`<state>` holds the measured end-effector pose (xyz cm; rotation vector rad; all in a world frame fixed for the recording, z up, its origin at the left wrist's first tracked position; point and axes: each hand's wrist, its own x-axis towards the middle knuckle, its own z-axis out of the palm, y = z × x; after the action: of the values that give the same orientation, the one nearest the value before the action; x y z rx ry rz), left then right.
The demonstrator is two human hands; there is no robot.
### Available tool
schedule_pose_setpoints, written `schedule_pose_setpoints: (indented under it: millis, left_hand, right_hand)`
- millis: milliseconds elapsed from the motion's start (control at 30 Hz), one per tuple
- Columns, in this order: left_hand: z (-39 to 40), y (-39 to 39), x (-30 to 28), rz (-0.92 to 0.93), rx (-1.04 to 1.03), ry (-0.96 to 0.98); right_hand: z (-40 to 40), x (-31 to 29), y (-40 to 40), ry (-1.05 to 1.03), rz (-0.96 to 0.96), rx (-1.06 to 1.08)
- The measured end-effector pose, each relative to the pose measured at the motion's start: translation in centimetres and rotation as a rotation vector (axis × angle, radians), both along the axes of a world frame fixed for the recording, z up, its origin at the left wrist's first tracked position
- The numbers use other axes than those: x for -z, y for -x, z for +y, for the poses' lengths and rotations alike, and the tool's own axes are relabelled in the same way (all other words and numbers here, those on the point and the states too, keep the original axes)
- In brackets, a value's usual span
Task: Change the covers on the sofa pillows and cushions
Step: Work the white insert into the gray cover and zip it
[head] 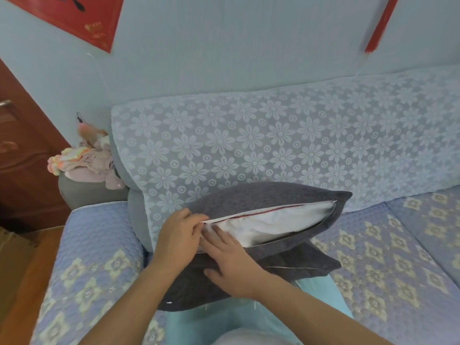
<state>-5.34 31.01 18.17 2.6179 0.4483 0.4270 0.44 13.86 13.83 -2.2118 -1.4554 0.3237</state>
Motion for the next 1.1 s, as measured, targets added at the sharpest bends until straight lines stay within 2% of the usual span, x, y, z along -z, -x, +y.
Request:
schedule_pose_setpoints:
  millis: [67, 133, 233, 333, 400, 500, 633, 700, 767, 833, 867, 967, 1033, 1100]
  left_hand:
    - [-2.0, -0.2, 0.7, -0.103, -0.012, -0.097]
    - [-3.9, -0.3, 1.8, -0.119, 0.013, -0.187]
    - [-5.2, -0.4, 3.4, -0.007, 0.073, -0.347]
    - [-4.9, -1.1, 4.0, 0.112, 0.071, -0.428]
    - [-4.4, -1.5, 4.0, 0.128, 0.04, -0.43]
    - [-3.4, -1.3, 4.3, 0.083, 0.003, -0.409]
    - [-2.2, -0.8, 4.6, 0.037, -0.04, -0.371]
    - [-2.5, -1.0, 4.1, 0.036, -0.105, -0.353]
    - [-3.7, -1.6, 3.1, 0.037, -0.212, -0.327]
    - [-5.6, -2.7, 1.9, 0.004, -0.233, -0.33]
    - [-6.8, -3.4, 1.6, -0.037, -0.178, -0.316]
    - [-11.1, -6.0, 1.1, -0.131, 0.193, -0.195]
    - [-13.4, -8.0, 1.2, -0.032, 0.394, -0.131]
    - [-15.0, -9.9, 1.4, 0.162, 0.504, -0.159]
  right_hand:
    - [-4.8, 0.7, 0.6, -0.193, 0.069, 0.134]
    - [-9.1, 1.8, -0.7, -0.328, 0.038, 0.476]
    - [-13.3, 1.9, -5.1, -0.297, 0.017, 0.977]
    - [-16.3, 1.4, -9.9, -0.162, 0.066, 1.241]
    - [-17.9, 1.1, -12.2, -0.045, 0.093, 1.26]
    - [-19.9, 0.4, -14.8, 0.059, 0.011, 1.22]
    - [-20.8, -1.4, -16.7, 0.038, -0.217, 1.137]
    - [-20.5, -1.9, -17.3, -0.034, -0.352, 1.053]
    - [-20.1, -2.2, -17.5, -0.145, -0.394, 1.004]
    - [-20.1, -2.5, -17.7, -0.23, -0.283, 1.01]
    - [-20.1, -2.7, -17.6, -0.258, -0.199, 1.024]
    - [-20.3, -3.7, -17.4, -0.381, 0.131, 1.083]
    - [-20.1, -4.6, -17.2, -0.506, 0.34, 1.107]
    - [-19.7, -5.8, -17.0, -0.577, 0.433, 1.084]
